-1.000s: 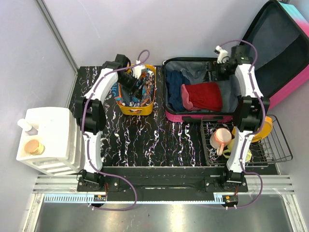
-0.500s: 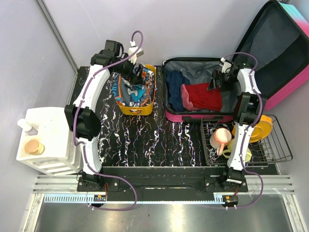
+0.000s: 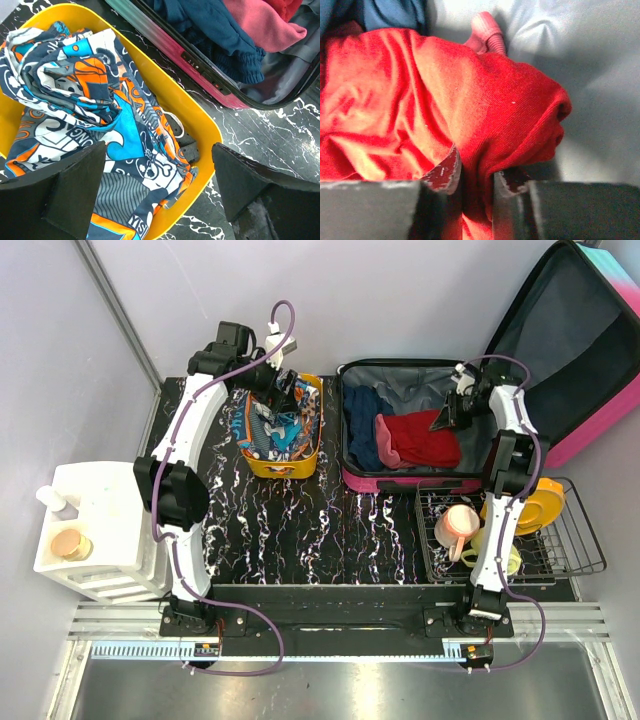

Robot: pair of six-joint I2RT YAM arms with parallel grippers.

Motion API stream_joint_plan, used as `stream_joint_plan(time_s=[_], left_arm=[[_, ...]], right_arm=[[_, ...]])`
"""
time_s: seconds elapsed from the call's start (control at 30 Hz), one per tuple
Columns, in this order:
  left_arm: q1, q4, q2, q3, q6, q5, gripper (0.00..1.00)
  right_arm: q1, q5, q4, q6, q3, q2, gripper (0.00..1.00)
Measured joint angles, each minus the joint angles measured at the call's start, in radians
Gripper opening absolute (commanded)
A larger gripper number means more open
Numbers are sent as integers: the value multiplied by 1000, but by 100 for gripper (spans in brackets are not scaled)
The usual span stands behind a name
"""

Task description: Open, take out, and arrange the luggage

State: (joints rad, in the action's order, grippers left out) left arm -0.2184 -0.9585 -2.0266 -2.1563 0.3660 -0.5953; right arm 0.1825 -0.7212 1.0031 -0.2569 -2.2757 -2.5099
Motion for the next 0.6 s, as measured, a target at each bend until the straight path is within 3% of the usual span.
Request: stream_joint_plan(time_s=[0.03,0.43,0.6], left_arm=[[0,4,0,0,0,0,91],[0,87,0,5,-9,-6,94],[0,114,0,6,-14,-8,94]], right_arm=[[0,-5,-9,-3,17,14,0],[0,-55,-126,-11,173,290,0],[-1,-60,-150,-29,173,327,0]])
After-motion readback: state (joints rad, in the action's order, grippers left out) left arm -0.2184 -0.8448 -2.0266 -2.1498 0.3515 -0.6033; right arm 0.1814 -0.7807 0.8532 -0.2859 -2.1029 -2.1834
